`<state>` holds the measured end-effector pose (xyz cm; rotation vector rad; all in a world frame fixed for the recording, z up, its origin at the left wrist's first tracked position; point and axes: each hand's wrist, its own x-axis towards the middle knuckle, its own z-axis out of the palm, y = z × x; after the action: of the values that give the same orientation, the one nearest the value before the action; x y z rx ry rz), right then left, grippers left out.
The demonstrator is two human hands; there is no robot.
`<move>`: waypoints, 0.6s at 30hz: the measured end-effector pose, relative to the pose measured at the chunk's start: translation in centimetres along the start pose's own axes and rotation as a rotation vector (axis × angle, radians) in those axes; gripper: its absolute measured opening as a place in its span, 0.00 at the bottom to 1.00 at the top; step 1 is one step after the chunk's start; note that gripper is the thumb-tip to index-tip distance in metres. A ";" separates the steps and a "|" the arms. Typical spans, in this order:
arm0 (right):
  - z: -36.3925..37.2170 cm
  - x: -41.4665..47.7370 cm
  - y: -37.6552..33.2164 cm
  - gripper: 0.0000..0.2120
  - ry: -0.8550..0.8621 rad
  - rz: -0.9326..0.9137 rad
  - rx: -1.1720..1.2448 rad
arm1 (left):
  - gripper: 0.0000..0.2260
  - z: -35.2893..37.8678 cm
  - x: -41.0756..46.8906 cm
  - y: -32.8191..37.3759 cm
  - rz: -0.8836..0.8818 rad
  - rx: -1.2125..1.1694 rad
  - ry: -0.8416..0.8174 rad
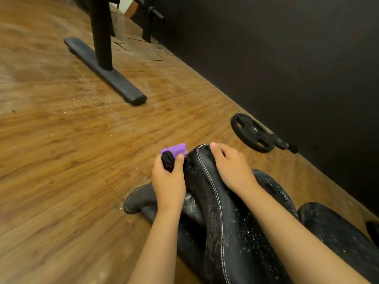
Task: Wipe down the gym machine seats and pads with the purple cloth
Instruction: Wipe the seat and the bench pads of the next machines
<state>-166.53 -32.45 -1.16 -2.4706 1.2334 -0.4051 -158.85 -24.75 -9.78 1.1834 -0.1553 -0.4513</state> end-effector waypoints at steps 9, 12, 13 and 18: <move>0.1 -0.1 -0.1 0.16 -0.018 -0.001 -0.021 | 0.05 1.1 -3.9 1.5 0.103 0.080 0.030; 0.0 -0.1 -0.1 0.17 -0.022 0.000 -0.037 | 0.04 1.3 -3.3 1.5 0.067 0.067 0.052; -0.1 -0.1 -0.2 0.17 -0.025 0.000 -0.041 | 0.04 1.2 -3.4 1.5 0.014 0.034 0.066; -0.2 -0.5 -0.4 0.18 -0.048 0.017 -0.032 | 0.02 -1.8 -2.4 0.7 -0.264 -0.122 0.013</move>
<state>-166.60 -31.90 -0.88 -2.4802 1.2500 -0.3225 -160.22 -22.02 -9.57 1.0905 0.0406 -0.6746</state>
